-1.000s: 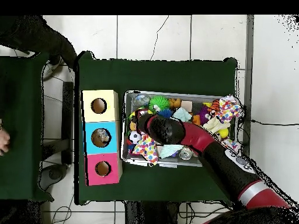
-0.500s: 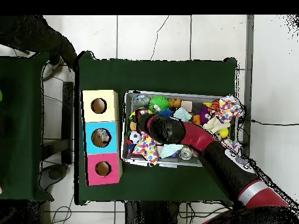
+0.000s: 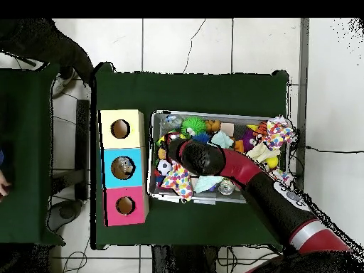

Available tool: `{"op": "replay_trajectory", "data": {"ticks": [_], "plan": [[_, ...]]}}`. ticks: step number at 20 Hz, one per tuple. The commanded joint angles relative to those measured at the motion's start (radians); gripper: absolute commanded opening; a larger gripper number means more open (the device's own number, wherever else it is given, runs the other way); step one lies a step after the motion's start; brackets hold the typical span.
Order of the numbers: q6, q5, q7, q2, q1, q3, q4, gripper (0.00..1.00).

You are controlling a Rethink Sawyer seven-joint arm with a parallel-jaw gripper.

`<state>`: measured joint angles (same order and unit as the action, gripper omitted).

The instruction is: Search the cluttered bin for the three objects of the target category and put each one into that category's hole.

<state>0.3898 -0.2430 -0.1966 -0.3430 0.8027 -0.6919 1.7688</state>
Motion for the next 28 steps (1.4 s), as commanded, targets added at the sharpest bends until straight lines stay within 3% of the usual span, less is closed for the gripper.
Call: {"op": "replay_trajectory", "data": {"ticks": [1, 28], "plan": [[0.05, -0.004, 0.211, 0.014, -0.007, 0.053, -0.082, 0.0], [0.091, 0.02, 0.223, 0.018, -0.027, 0.076, -0.103, 0.0]]}}
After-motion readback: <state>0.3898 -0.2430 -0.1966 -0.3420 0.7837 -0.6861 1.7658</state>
